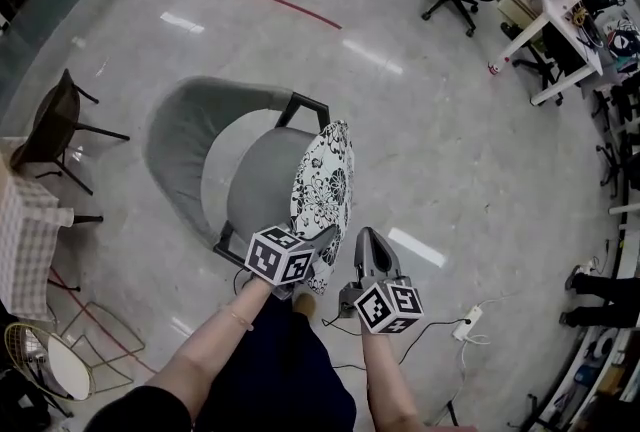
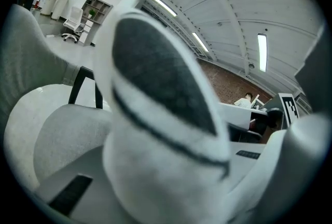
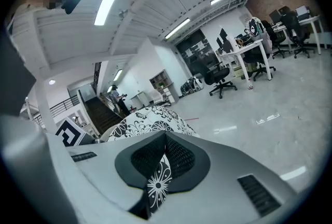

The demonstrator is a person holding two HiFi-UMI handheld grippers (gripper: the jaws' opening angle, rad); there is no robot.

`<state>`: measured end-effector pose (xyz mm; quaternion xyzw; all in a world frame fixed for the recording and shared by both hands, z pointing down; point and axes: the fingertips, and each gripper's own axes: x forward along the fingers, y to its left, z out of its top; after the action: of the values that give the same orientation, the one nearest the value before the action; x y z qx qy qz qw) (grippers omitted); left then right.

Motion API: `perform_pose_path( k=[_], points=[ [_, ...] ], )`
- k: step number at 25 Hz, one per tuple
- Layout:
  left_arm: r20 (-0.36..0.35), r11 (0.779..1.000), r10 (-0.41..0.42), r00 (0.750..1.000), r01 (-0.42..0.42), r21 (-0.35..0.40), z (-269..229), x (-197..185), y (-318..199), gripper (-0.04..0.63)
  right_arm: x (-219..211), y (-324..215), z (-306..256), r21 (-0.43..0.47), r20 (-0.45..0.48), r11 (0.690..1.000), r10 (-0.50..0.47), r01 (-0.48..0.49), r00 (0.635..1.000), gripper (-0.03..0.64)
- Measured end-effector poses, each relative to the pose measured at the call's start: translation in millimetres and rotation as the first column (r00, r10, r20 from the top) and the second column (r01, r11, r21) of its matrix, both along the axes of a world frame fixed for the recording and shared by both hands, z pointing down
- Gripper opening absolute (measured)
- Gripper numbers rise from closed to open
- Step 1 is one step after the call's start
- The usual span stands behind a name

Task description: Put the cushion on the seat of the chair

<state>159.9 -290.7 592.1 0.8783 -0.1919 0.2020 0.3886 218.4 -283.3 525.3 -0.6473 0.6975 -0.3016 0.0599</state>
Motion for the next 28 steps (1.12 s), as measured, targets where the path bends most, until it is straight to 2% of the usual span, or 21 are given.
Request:
perform_pose_path(
  k=[12, 17, 28],
  points=[
    [-0.012, 0.995, 0.022, 1.0, -0.023, -0.101, 47, 9, -17, 0.025, -5, -21, 39, -0.061, 0.012, 0.998, -0.002, 0.002, 1.0, 0.011],
    [0.071, 0.996, 0.001, 0.998, 0.006, -0.09, 64, -12, -24, 0.025, -11, -21, 50, -0.082, 0.019, 0.997, -0.007, 0.009, 1.0, 0.011],
    [0.136, 0.987, -0.072, 0.988, 0.09, -0.134, 101, -58, -44, 0.025, -35, -32, 70, -0.11, 0.035, 0.993, -0.033, 0.037, 0.999, 0.011]
  ],
)
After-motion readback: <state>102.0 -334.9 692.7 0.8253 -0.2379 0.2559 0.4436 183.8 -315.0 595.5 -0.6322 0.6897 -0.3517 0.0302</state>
